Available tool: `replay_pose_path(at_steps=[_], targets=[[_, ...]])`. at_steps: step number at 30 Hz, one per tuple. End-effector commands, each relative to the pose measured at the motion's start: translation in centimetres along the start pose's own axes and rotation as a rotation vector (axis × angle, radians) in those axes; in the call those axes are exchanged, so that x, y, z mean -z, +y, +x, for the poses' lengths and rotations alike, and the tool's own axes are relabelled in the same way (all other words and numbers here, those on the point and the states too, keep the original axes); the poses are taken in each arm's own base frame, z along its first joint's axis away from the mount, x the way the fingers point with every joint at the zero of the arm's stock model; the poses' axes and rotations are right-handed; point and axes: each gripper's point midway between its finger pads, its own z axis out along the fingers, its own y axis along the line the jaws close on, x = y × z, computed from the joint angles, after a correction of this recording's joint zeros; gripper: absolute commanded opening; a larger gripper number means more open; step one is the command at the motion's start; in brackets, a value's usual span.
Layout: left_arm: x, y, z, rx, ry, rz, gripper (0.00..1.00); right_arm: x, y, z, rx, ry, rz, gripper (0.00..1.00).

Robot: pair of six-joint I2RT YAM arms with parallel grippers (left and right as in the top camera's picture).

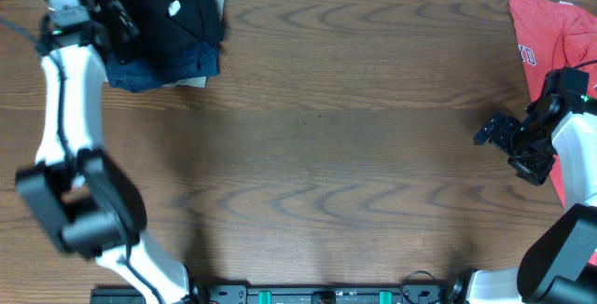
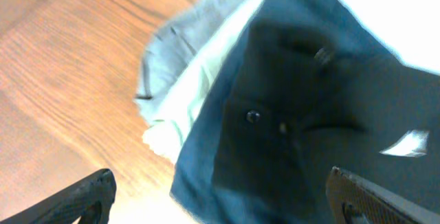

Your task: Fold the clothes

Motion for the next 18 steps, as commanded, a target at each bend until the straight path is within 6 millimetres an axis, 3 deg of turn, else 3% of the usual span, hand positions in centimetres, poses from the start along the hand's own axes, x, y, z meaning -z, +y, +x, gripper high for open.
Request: replay_pose_path(at_steps=[1,6,9,13,18], targets=[[7.4,0.4,-3.0,0.145,-0.091,0.027,0.98,0.4,0.0,-0.3,-0.013,-0.015,-0.002,0.99],[14.2,1.4,-0.4,0.143,-0.014,0.053,0.98,0.4,0.0,-0.3,-0.013,-0.015,-0.001,0.99],[17.5,2.7,2.3,0.133,0.066,0.03,0.98,0.4,0.0,-0.3,-0.013,-0.015,-0.001,0.99],[20.3,2.1,6.6,0.129,0.206,0.12,0.98,0.4,0.0,-0.3,-0.013,-0.015,-0.001,0.99],[22.4,0.5,12.5,0.046,0.321,0.267,0.98,0.4,0.0,-0.3,-0.013,-0.015,-0.002,0.99]])
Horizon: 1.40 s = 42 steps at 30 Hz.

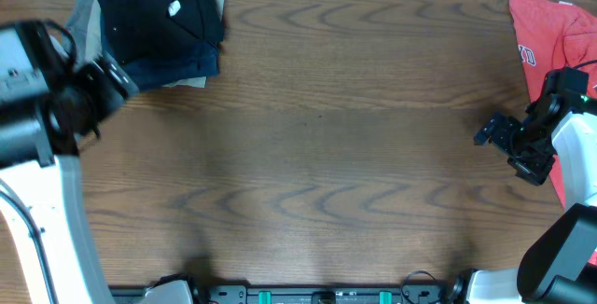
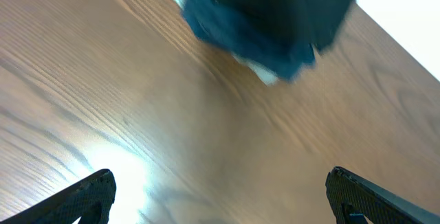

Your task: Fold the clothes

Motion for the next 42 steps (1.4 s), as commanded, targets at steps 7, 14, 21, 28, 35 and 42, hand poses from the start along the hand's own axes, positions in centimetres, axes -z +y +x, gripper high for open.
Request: replay_pose_path(at_steps=[7,14,21,28,35,42], targets=[[0.4,-1.1,12.4,-0.144,0.14,0.224,0.98,0.3,-0.1,-0.4,-0.012,-0.018,0.001,0.99],[2.5,-0.1,19.2,-0.199,0.177,0.353,0.98,0.3,-0.1,-0.4,-0.012,-0.018,0.001,0.99],[3.6,1.8,21.9,-0.19,0.231,0.324,0.98,0.3,-0.1,-0.4,-0.012,-0.018,0.001,0.99],[3.6,1.8,22.0,-0.19,0.234,0.322,0.98,0.3,-0.1,-0.4,-0.012,-0.018,0.001,0.99],[3.2,1.1,20.9,-0.216,0.154,0.355,0.98,0.3,-0.1,-0.4,-0.012,-0.018,0.001,0.99],[1.7,-2.6,18.0,-0.446,-0.187,0.563,0.98,0.3,-0.1,-0.4,-0.012,-0.018,0.001,0.99]])
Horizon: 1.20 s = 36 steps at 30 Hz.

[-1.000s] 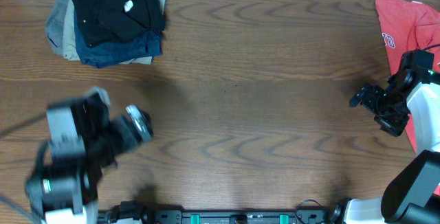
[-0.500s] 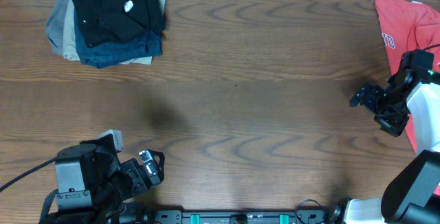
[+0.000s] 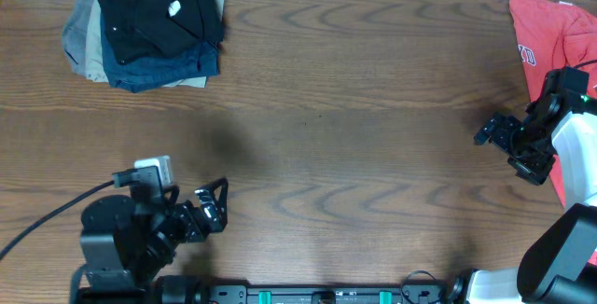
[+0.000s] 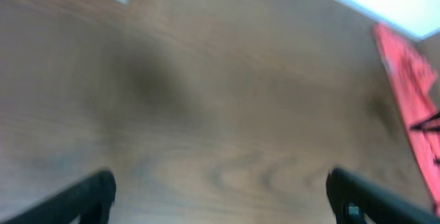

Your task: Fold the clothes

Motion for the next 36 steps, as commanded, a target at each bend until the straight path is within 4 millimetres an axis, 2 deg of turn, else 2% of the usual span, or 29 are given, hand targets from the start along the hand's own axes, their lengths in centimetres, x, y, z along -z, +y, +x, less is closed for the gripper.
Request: replay_pose_path(at_steps=[1,7,11,15,19,27,32,36], targets=[[-1.1,0.1,0.2,-0.147,-0.094,0.042,0.98,0.3,-0.1,-0.3,-0.012,-0.016,0.002,0.99],[-3.5,1.1,-1.6,-0.229,-0.367,0.075,0.98,0.3,-0.1,-0.3,-0.012,-0.016,0.002,0.99],[-3.9,1.7,-3.3,-0.264,-0.566,0.072,0.98,0.3,-0.1,-0.3,-0.012,-0.016,0.002,0.99],[-4.0,2.4,-3.9,-0.274,-0.68,0.059,0.98,0.3,-0.1,-0.3,-0.012,-0.016,0.002,0.99],[-4.6,3.9,-3.3,-0.258,-0.706,0.016,0.98,0.3,-0.1,-0.3,-0.012,-0.016,0.002,0.99],[-5.9,5.1,-2.1,-0.246,-0.691,-0.01,0.98,0.3,-0.1,-0.3,-0.012,-0.016,0.002,0.99],[-7.4,6.7,-0.5,-0.228,-0.622,-0.062,0.98,0.3,-0.1,-0.3,-0.012,-0.016,0.002,0.99],[-7.9,7.1,0.1,-0.245,-0.586,-0.08,0.98,0.3,-0.1,-0.3,-0.012,-0.016,0.002,0.99]])
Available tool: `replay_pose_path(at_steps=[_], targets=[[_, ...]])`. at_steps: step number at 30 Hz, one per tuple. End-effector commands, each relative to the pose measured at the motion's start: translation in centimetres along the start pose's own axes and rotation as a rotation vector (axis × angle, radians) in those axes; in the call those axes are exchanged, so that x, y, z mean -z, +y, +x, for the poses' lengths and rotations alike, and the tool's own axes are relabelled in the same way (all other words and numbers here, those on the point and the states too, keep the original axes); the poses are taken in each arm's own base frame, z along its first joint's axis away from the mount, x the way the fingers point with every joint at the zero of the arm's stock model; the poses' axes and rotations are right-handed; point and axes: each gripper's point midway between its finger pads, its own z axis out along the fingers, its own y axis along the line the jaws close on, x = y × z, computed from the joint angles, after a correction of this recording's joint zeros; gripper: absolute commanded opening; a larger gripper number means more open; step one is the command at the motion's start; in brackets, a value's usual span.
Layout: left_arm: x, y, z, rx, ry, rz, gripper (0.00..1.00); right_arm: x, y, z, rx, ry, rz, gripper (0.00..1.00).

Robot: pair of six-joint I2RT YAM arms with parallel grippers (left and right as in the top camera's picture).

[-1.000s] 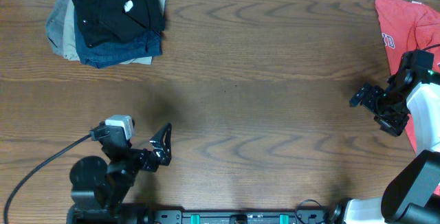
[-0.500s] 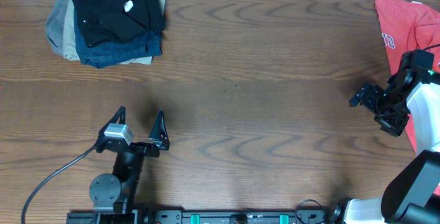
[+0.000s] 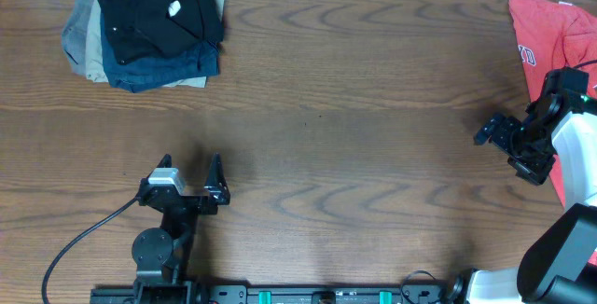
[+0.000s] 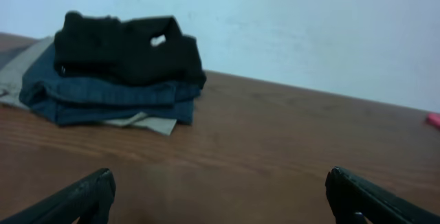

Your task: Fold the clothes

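A folded stack (image 3: 149, 26), black garment on top of blue and grey ones, lies at the table's far left corner; the left wrist view shows the stack (image 4: 117, 66) against the pale wall. A crumpled red garment (image 3: 548, 26) lies at the far right, with a sliver of it (image 4: 433, 119) in the wrist view. My left gripper (image 3: 185, 190) sits low near the front edge, open wide and empty, well short of the stack; its fingertips (image 4: 89, 195) frame bare wood. My right gripper (image 3: 494, 132) hovers just left of the red garment, holding nothing I can see.
The brown wooden table (image 3: 354, 155) stretches between the two piles. A black cable (image 3: 84, 234) trails from the left arm toward the front left. The arm bases line the front edge. A pale wall (image 4: 309, 25) stands behind the table.
My left arm has drawn back and turned: its gripper was low, aimed right across the table, and now faces the far wall and the stack. The right arm has not moved.
My left gripper was open right over the folded stack at the far left. Then it was clear of the stack, which stayed in place. Later it was down near the front edge, and now it rests there facing the stack. The right arm held still throughout.
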Motion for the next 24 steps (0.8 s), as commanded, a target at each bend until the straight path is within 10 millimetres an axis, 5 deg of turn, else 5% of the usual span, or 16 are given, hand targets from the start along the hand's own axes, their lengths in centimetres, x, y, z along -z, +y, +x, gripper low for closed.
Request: replay_pose_path(at_steps=[1,3,24], targets=[[0.0,0.5,0.7,-0.035,0.022,-0.024,0.98,0.3,-0.1,-0.4,-0.012,-0.017,0.001,0.99],[0.1,0.7,1.8,-0.031,0.07,-0.034,0.98,0.3,-0.1,-0.4,-0.012,-0.017,0.001,0.99],[0.1,0.7,1.8,-0.031,0.068,-0.034,0.98,0.3,-0.1,-0.4,-0.012,-0.017,0.001,0.99]])
